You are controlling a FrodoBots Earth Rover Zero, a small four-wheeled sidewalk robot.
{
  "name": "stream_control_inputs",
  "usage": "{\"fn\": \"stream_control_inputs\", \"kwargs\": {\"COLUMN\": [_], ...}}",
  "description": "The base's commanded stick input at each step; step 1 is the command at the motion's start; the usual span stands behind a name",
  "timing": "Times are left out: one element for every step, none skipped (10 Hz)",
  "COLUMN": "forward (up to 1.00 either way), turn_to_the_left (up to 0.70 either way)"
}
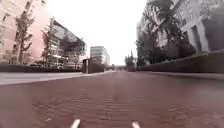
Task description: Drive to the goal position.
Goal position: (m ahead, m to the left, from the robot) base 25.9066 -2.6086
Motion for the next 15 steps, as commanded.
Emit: {"fn": "stream_control_inputs", "kwargs": {"forward": [0.70, 0.70, 0.70, 0.70, 0.70, 0.70, 0.70, 0.70, 0.70, 0.70, 0.70, 0.70, 0.70, 0.70, 0.70], "turn_to_the_left": [0.00, 0.00, 0.00, 0.00, 0.00, 0.00, 0.00, 0.00, 0.00, 0.00, 0.00, 0.00, 0.00, 0.00, 0.00]}}
